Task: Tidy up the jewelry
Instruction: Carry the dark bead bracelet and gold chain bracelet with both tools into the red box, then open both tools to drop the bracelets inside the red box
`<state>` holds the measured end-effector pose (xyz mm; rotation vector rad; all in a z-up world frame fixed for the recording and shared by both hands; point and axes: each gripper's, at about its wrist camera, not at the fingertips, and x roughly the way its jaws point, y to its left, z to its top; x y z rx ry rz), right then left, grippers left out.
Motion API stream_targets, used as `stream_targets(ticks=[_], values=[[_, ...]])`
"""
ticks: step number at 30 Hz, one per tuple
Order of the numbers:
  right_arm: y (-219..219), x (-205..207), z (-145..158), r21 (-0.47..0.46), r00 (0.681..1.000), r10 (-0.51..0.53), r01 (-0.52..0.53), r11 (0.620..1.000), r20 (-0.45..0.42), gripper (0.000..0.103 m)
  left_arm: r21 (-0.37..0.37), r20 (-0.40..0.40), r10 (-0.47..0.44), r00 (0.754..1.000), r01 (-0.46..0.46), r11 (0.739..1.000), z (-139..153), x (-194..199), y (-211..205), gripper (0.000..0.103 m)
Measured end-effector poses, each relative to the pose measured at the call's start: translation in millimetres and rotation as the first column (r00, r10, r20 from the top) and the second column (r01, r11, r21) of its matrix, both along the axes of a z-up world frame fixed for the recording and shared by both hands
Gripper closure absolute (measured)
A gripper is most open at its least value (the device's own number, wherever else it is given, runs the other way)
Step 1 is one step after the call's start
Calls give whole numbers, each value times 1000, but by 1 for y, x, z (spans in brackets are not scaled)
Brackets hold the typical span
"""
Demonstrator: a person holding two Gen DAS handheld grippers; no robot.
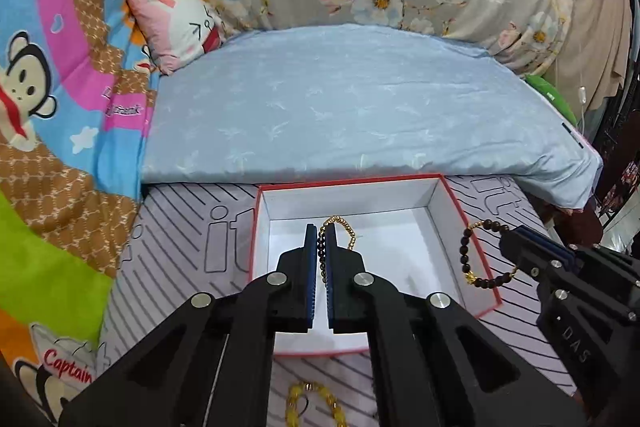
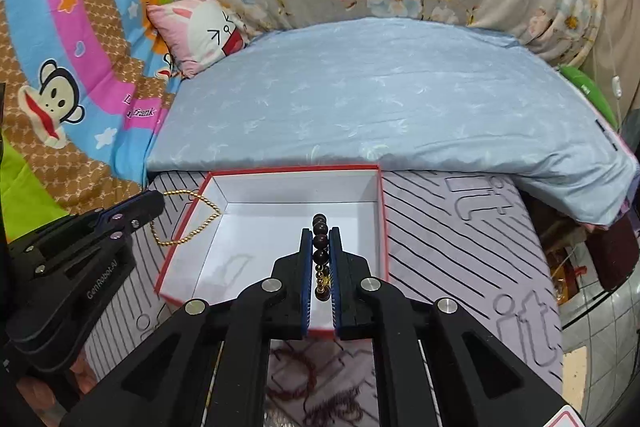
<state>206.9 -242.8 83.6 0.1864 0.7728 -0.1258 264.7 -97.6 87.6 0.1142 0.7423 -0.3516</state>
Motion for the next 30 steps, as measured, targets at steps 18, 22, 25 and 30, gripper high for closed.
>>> stream_targets(ticks=[18,22,25,30], values=[[-10,73,-70,-29,994,-32,29,999,-108,72,99,-101,80,992,-70,993,-78,75,-19,69],[-12,67,-65,-42,994,-49,45,998,-94,62,106,-66,111,992,-103,989,-73,69,-15,51],[-12,56,-54,-43,995,-59,56,998,-79,61,108,-50,112,992,-106,988,-65,58,-12,51],[-1,21,-31,-76,997,-57,54,996,-46,60,87,-34,120,992,-117,989,-46,25,5,49]])
